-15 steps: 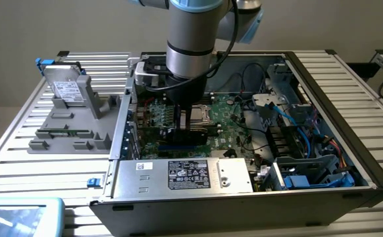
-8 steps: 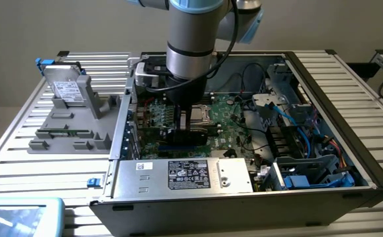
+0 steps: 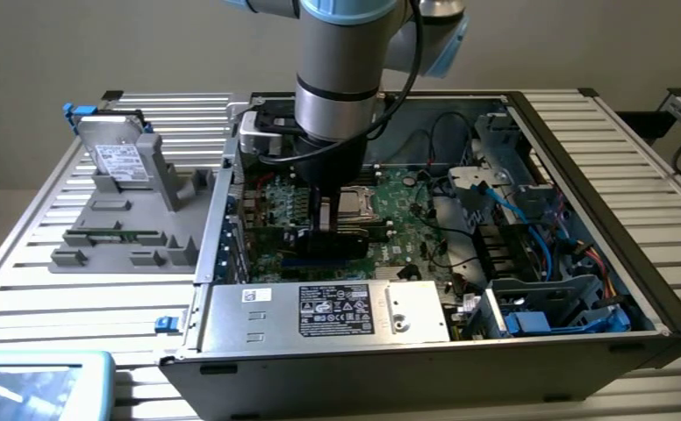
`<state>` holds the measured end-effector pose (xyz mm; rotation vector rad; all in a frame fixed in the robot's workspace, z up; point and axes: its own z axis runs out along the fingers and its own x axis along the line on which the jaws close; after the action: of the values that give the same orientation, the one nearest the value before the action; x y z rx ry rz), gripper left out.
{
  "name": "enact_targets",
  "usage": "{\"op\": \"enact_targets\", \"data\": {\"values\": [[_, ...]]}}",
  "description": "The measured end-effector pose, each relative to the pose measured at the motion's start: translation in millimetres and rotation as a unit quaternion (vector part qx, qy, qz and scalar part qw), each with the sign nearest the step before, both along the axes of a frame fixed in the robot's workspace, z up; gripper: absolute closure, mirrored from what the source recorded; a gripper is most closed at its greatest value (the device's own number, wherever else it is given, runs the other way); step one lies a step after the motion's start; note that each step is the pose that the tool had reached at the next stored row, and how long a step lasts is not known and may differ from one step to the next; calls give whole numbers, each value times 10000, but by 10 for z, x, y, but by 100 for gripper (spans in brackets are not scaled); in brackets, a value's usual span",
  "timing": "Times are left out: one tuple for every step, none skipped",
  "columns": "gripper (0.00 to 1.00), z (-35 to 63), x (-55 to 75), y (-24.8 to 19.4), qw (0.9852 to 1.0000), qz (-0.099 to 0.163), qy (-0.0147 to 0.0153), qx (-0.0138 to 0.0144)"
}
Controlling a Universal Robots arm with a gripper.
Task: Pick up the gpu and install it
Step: 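Insert the gpu into the slot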
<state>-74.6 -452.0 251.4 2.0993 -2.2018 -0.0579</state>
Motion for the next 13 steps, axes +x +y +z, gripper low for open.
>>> {"op": "enact_targets", "data": {"values": [[72, -1, 0, 1, 10000, 0, -1, -2], [72, -1, 0, 1, 10000, 0, -1, -5], [72, 0, 0, 3, 10000, 0, 0, -11], [72, 0, -1, 7, 10000, -1, 0, -18], [72, 0, -1, 11, 10000, -1, -1, -25], [72, 0, 0, 15, 10000, 0, -1, -33], [72, 0, 0, 20, 10000, 0, -1, -40], [72, 0, 0, 25, 10000, 0, -2, -46], [72, 0, 0, 29, 10000, 0, -2, -51], [72, 0, 0, 34, 10000, 0, -3, -57], [72, 1, -1, 40, 10000, 0, -4, -63], [72, 1, -1, 45, 10000, 1, -6, -70], [72, 1, -1, 50, 10000, 1, -7, -78]]}}
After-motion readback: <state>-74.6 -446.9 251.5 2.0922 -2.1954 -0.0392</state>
